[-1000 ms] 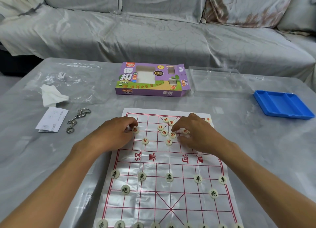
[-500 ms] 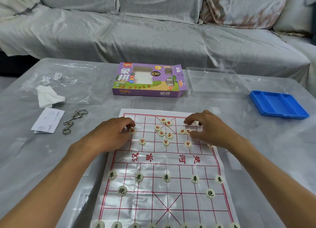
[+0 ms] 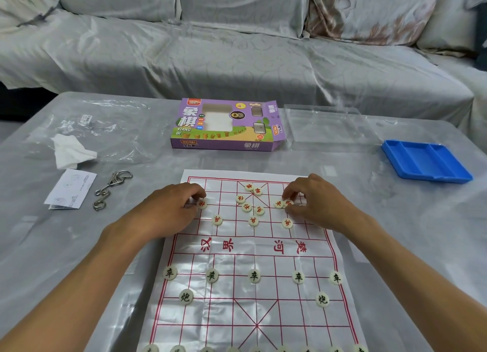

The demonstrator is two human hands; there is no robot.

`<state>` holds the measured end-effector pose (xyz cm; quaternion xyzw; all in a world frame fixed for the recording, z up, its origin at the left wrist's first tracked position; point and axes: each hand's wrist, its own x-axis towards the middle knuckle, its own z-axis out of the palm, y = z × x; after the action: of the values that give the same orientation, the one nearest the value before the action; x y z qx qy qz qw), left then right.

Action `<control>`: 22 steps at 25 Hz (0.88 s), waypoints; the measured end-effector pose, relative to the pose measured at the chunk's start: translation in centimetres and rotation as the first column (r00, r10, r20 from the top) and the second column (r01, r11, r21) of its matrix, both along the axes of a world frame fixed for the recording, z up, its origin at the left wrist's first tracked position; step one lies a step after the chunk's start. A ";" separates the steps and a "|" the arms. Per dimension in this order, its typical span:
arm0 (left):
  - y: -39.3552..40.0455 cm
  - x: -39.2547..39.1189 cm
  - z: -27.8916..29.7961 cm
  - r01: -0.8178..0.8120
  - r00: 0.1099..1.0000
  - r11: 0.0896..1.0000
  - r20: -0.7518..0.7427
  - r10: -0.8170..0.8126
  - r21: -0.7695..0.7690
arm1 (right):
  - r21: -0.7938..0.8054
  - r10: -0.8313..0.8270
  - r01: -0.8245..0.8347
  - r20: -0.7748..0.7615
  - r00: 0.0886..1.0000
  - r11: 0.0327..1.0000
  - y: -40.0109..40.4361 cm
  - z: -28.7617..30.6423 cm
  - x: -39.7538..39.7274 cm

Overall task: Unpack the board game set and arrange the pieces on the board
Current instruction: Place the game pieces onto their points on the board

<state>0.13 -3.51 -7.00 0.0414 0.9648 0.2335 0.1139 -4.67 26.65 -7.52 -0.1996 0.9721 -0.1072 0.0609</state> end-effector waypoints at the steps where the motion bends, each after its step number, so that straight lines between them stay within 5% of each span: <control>1: 0.0 0.0 0.0 0.002 1.000 1.000 0.000 -0.002 -0.003 | 0.000 0.002 -0.002 -0.006 1.000 1.000 0.0 0.0 0.0; 11: 0.2 0.1 0.3 -0.003 1.000 1.000 -0.001 0.003 0.004 | -0.137 -0.060 0.052 -0.061 0.996 0.989 -2.1 0.6 -0.9; 17: 0.1 0.1 0.3 -0.015 1.000 1.000 0.011 0.015 0.004 | -0.059 -0.095 0.090 -0.074 0.993 0.994 -6.5 -1.1 -2.0; 22: 0.1 0.1 0.4 -0.012 1.000 1.000 0.016 0.012 0.011 | 0.112 -0.073 0.101 -0.229 0.971 0.989 -5.9 -0.8 -1.7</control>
<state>0.25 -3.38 -6.62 0.0347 0.9628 0.2399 0.1197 -6.38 20.72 -8.33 -0.1635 0.9853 -0.0267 -0.0417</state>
